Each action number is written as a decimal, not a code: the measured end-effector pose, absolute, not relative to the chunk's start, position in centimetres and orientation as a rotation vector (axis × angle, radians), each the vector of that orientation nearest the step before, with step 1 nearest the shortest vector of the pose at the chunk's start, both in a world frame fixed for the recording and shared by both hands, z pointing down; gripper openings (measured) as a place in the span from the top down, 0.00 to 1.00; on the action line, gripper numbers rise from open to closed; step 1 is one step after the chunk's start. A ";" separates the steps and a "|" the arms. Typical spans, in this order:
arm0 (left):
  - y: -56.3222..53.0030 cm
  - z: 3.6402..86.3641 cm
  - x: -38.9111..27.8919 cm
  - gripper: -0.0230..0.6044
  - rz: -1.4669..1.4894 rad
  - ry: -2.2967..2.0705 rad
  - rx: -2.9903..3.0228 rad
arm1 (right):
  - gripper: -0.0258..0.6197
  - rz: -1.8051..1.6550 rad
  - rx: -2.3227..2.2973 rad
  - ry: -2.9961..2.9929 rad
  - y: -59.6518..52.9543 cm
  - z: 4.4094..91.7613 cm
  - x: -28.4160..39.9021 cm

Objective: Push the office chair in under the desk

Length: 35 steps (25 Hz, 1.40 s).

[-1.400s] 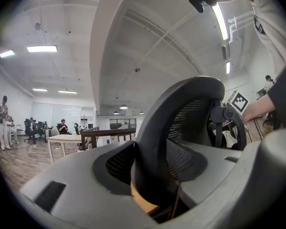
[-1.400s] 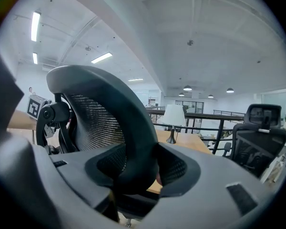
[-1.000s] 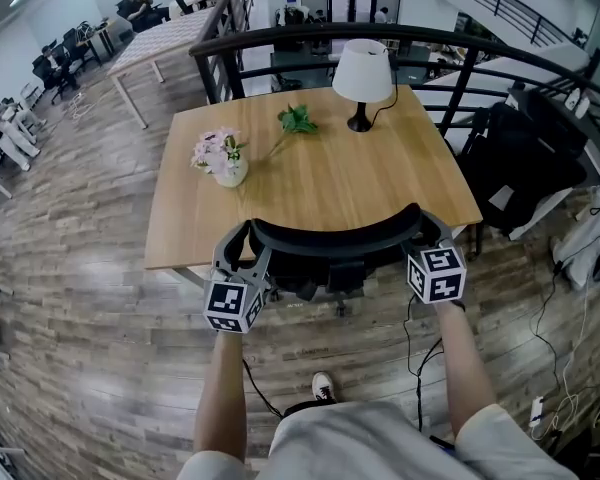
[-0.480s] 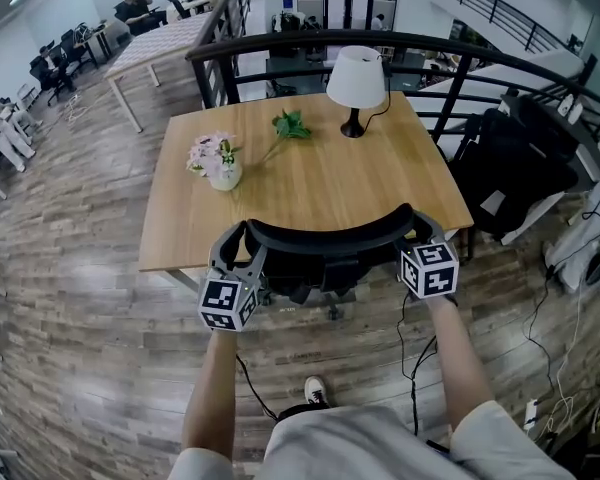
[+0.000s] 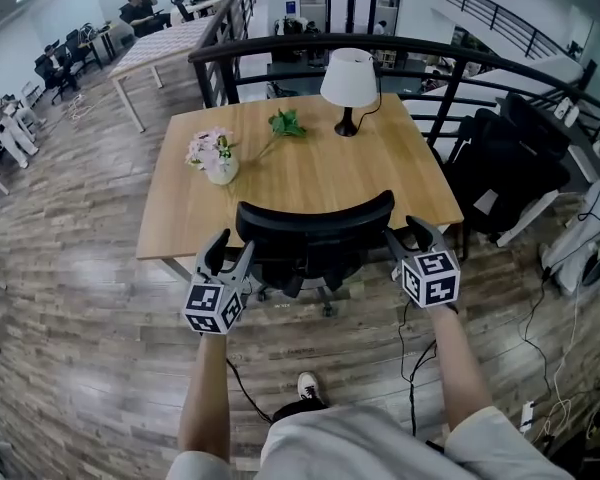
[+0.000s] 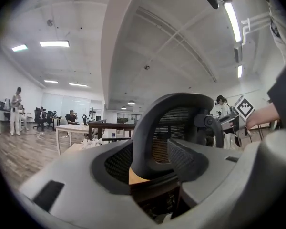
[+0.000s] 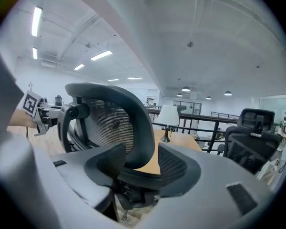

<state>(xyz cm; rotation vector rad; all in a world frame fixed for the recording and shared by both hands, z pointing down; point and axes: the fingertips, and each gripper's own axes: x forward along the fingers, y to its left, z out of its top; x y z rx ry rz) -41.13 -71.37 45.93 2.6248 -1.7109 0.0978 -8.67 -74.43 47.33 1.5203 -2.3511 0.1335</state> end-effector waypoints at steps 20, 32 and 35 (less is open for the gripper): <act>-48.5 42.5 -31.0 0.67 0.169 -1.781 2.665 | 0.63 0.135 1.408 -2.521 -52.4 42.3 -2.1; -38.6 41.1 -24.2 0.79 0.285 -1.846 2.676 | 0.64 0.131 1.253 -2.675 -42.8 39.8 -3.4; -37.0 40.4 -22.9 0.81 0.283 -1.839 2.693 | 0.70 0.124 1.256 -2.698 -41.3 39.0 -3.3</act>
